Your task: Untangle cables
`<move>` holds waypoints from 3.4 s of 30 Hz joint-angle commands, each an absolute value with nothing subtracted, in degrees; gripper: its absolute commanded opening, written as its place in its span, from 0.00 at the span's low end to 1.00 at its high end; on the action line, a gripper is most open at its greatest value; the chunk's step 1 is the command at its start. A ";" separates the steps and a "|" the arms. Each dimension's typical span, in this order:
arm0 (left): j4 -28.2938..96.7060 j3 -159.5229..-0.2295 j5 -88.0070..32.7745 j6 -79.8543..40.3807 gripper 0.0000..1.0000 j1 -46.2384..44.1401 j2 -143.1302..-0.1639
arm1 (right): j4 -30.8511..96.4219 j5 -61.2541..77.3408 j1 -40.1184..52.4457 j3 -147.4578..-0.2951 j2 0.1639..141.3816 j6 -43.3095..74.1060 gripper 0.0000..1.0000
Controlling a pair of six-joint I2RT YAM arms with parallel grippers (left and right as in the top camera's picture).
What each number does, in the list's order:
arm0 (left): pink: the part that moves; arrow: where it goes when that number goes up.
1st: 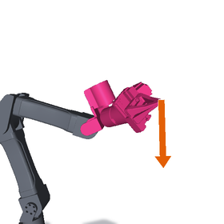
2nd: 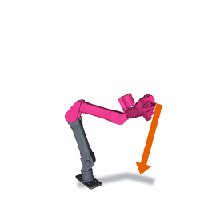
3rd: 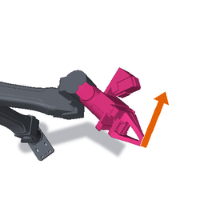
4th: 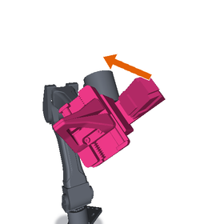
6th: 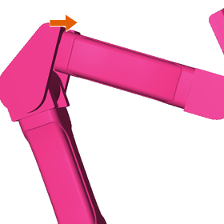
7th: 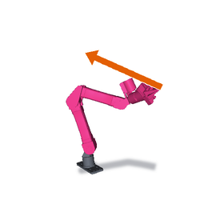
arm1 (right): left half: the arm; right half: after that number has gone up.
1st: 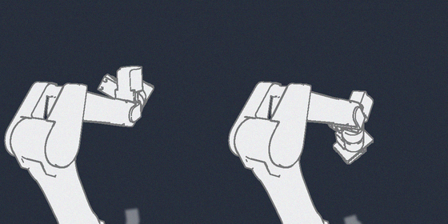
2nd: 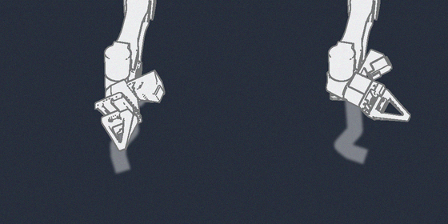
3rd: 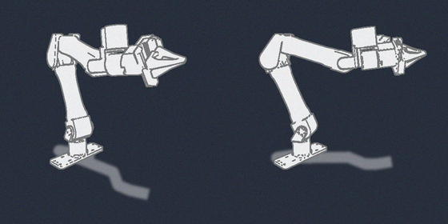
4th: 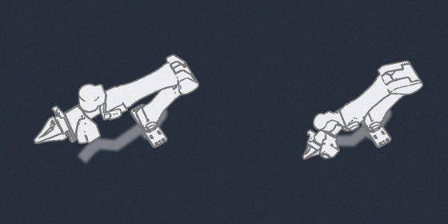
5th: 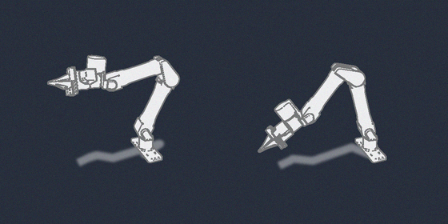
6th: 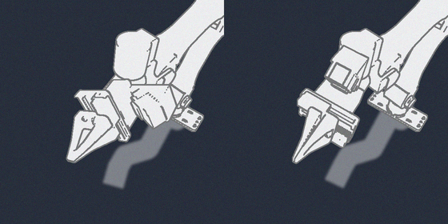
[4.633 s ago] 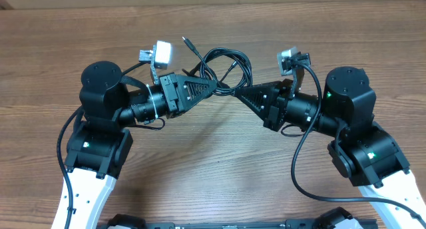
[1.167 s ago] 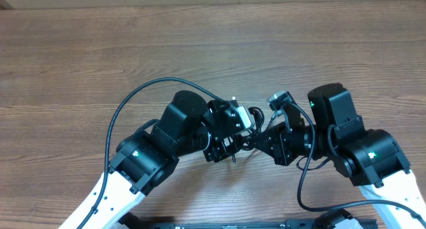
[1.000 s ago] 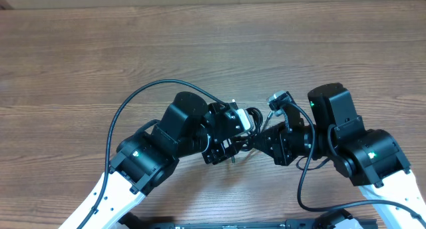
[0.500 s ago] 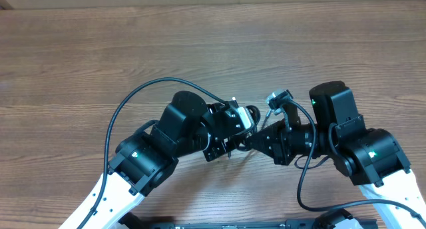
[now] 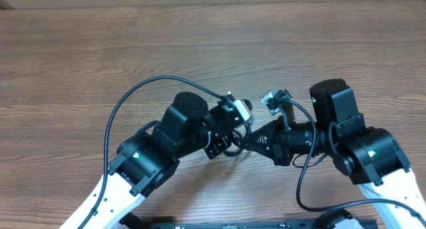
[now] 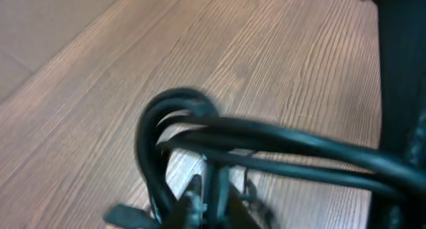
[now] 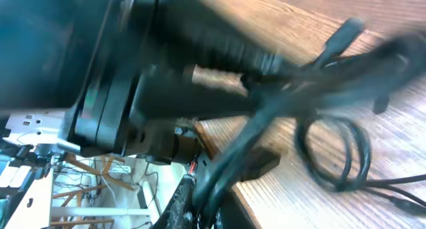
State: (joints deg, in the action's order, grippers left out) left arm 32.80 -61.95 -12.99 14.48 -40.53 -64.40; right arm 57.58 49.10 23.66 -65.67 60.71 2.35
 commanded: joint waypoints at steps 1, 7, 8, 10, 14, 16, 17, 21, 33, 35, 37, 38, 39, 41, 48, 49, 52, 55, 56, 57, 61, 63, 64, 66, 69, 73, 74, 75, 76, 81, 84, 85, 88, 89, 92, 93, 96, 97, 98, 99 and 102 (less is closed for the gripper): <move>31.92 -62.78 -7.05 11.42 0.04 -39.35 -65.34 | 58.94 52.56 24.43 -66.61 59.90 1.23 0.04; 31.03 -62.78 -6.85 8.86 0.04 -39.13 -65.21 | 61.10 46.52 24.40 -66.61 59.90 3.01 0.04; 30.98 -62.78 -6.87 8.10 0.04 -38.94 -65.08 | 61.49 44.80 24.40 -66.61 59.90 4.03 0.04; 31.03 -62.81 -6.87 7.60 0.04 -38.72 -64.71 | 61.93 42.11 24.40 -66.61 59.90 6.15 0.04; 30.92 -62.78 -7.09 5.67 0.04 -38.54 -64.42 | 61.65 42.04 24.40 -66.61 59.90 6.33 0.12; 30.81 -62.81 -7.16 1.54 0.04 -38.54 -64.42 | 60.60 42.02 24.43 -66.61 59.90 7.73 0.45; 30.79 -62.78 -7.49 0.32 0.04 -38.54 -64.36 | 60.14 42.04 24.40 -66.61 59.90 7.75 0.50; 28.62 -62.81 -12.58 -4.62 0.04 -38.54 -64.36 | 56.29 41.98 24.43 -66.61 59.90 10.41 0.69; 26.76 -62.78 -17.69 -9.72 0.04 -38.65 -64.36 | 49.43 31.51 24.40 -66.61 59.90 18.37 0.76; 26.74 -62.78 -17.72 -11.00 0.04 -38.65 -64.38 | 48.05 30.00 24.40 -66.61 59.90 20.03 0.77; 26.72 -62.78 -18.11 -11.33 0.04 -38.65 -64.36 | 47.81 26.30 24.40 -66.61 59.90 21.82 0.77; 26.72 -62.78 -18.15 -11.44 0.04 -38.65 -64.36 | 48.07 23.51 24.40 -66.61 59.90 22.85 0.77; 26.72 -62.78 -18.39 -11.42 0.04 -38.65 -64.36 | 48.45 20.29 24.40 -66.61 59.90 24.18 0.77; 26.70 -62.78 -20.49 -11.40 0.04 -38.65 -64.36 | 49.65 13.10 24.40 -66.61 59.90 27.92 0.78; 25.82 -62.81 -26.92 -11.38 0.04 -38.65 -64.34 | 52.40 2.15 24.40 -66.61 59.90 31.94 0.79; 25.30 -62.81 -28.71 -11.38 0.04 -38.65 -64.34 | 52.36 2.15 24.40 -66.61 59.90 31.92 0.79; 23.46 -62.78 -35.70 -11.35 0.04 -38.65 -64.34 | 52.38 0.89 24.40 -66.61 60.05 31.94 0.79; 22.39 -62.81 -42.87 -10.07 0.04 -38.65 -64.34 | 52.45 -1.61 24.40 -66.61 60.58 31.94 0.79; 22.35 -62.78 -44.77 -9.15 0.04 -38.65 -64.34 | 52.58 -2.57 24.40 -66.61 60.75 31.94 0.80; 22.46 -62.81 -46.85 -7.53 0.04 -38.65 -64.34 | 52.82 -3.75 24.38 -66.61 60.97 31.94 0.80; 25.15 -62.81 -50.61 0.12 0.04 -38.46 -64.31 | 55.42 -11.33 24.36 -66.61 61.76 33.08 0.84; 26.57 -62.78 -50.52 1.39 0.04 -38.06 -64.31 | 57.28 -14.94 24.36 -66.61 61.87 35.51 0.85; 27.16 -62.81 -50.41 1.39 0.04 -37.69 -64.31 | 58.26 -16.82 24.36 -66.61 61.87 36.42 0.86; 28.08 -62.81 -50.48 1.39 0.04 -36.71 -64.31 | 59.83 -19.84 24.34 -66.61 61.84 37.91 0.88; 28.75 -62.78 -50.85 1.34 0.04 -35.53 -64.31 | 61.21 -22.87 24.34 -66.61 61.84 39.24 0.90; 28.80 -62.78 -51.03 1.34 0.04 -35.20 -64.31 | 61.41 -23.11 24.36 -66.61 61.84 39.22 0.91; 28.86 -62.78 -50.68 1.37 0.04 -35.20 -64.31 | 61.45 -22.96 24.36 -66.61 61.84 39.22 0.92; 28.88 -62.78 -50.15 1.37 0.04 -35.16 -64.31 | 61.52 -22.44 24.36 -66.61 61.84 39.20 0.94; 28.91 -62.78 -48.93 1.32 0.04 -35.16 -64.31 | 61.98 -21.58 24.36 -66.61 61.84 39.20 0.94; 28.91 -62.78 -38.87 -3.53 0.04 -35.16 -64.31 | 66.24 -17.43 24.36 -66.61 61.84 39.22 0.95; 28.88 -62.78 -34.17 -7.84 0.04 -35.16 -64.31 | 69.56 -14.48 24.36 -66.61 61.84 39.20 0.97; 28.69 -62.78 -33.56 -8.49 0.04 -35.16 -64.31 | 70.35 -13.26 24.36 -66.61 61.84 39.20 0.97; 27.62 -62.78 -31.05 -12.14 0.04 -35.16 -64.31 | 72.93 -8.62 24.36 -66.61 61.84 38.72 0.98; 27.27 -62.78 -30.37 -13.43 0.04 -35.16 -64.31 | 73.34 -7.16 24.36 -66.61 61.84 37.85 0.98; 26.96 -62.78 -28.32 -16.43 0.04 -35.16 -64.31 | 73.36 -0.62 24.36 -66.61 61.84 33.08 0.98; 27.07 -62.81 -27.35 -17.06 0.04 -35.16 -64.31 | 73.36 1.08 24.36 -66.61 61.84 31.90 0.98; 27.16 -62.81 -24.43 -19.05 0.04 -35.16 -64.31 | 72.51 7.92 24.36 -66.61 61.84 27.29 0.98; 27.09 -62.78 -23.49 -20.01 0.04 -35.16 -64.31 | 72.07 10.55 24.36 -66.61 61.84 25.80 0.98; 27.00 -62.81 -22.74 -20.78 0.04 -35.16 -64.31 | 71.59 13.13 24.36 -66.61 61.84 24.43 0.97; 26.96 -62.78 -21.58 -22.02 0.04 -35.16 -64.31 | 70.85 16.21 24.36 -66.61 61.84 22.72 0.96; 26.55 -62.78 -19.40 -25.89 0.04 -35.16 -64.34 | 68.01 23.49 24.36 -66.61 61.84 17.98 0.95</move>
State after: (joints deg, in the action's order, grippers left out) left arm 27.44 -61.95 -23.57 -20.12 -35.48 -65.36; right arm 69.71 11.88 24.73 -65.67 61.78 25.50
